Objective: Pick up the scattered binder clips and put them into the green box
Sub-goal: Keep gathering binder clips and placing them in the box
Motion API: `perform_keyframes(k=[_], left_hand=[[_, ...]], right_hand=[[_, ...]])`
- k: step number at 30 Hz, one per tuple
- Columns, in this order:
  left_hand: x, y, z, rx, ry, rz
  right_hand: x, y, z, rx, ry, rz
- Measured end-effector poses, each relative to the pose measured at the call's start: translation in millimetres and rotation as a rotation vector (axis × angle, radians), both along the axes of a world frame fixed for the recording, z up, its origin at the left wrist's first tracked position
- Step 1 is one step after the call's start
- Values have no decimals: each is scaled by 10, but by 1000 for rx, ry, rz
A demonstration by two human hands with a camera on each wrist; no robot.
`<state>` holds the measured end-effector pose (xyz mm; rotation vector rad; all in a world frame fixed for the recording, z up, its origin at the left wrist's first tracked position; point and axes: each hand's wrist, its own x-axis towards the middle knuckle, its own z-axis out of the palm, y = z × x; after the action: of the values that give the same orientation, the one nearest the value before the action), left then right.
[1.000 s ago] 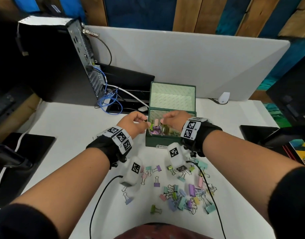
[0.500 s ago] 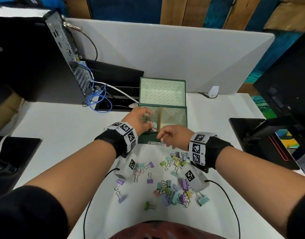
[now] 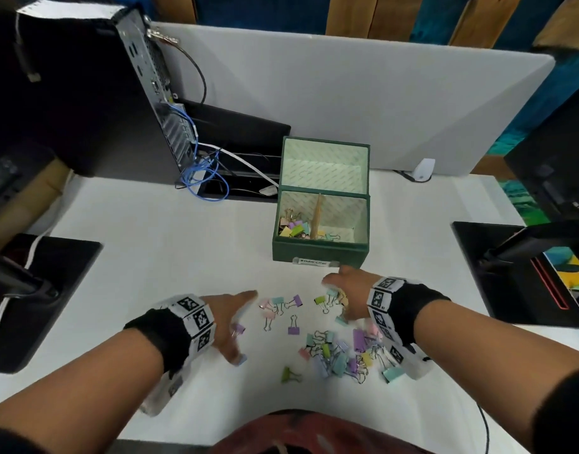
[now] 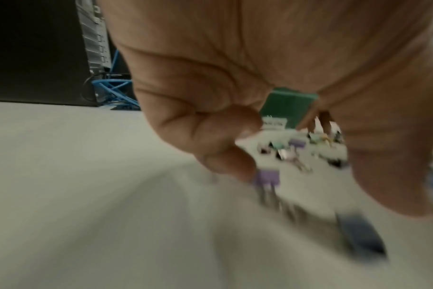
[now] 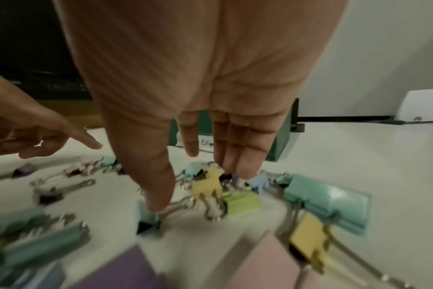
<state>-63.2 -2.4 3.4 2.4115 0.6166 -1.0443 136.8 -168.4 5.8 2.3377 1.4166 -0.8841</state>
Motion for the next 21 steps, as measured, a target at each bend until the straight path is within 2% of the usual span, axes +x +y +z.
perform_keyframes(k=[3, 7, 11, 18, 21], left_hand=[[-71, -57, -160, 10, -14, 17], [34, -146, -141, 41, -102, -6], [191, -184, -188, -12, -190, 61], [421, -295, -224, 46, -245, 3], [493, -317, -262, 51, -261, 29]], right_hand=[[-72, 42, -48, 55, 49, -9], [-191, 111, -92, 111, 99, -7], [-160, 81, -24, 212, 140, -71], [-172, -9, -24, 45, 51, 27], [-251, 55, -92, 62, 34, 21]])
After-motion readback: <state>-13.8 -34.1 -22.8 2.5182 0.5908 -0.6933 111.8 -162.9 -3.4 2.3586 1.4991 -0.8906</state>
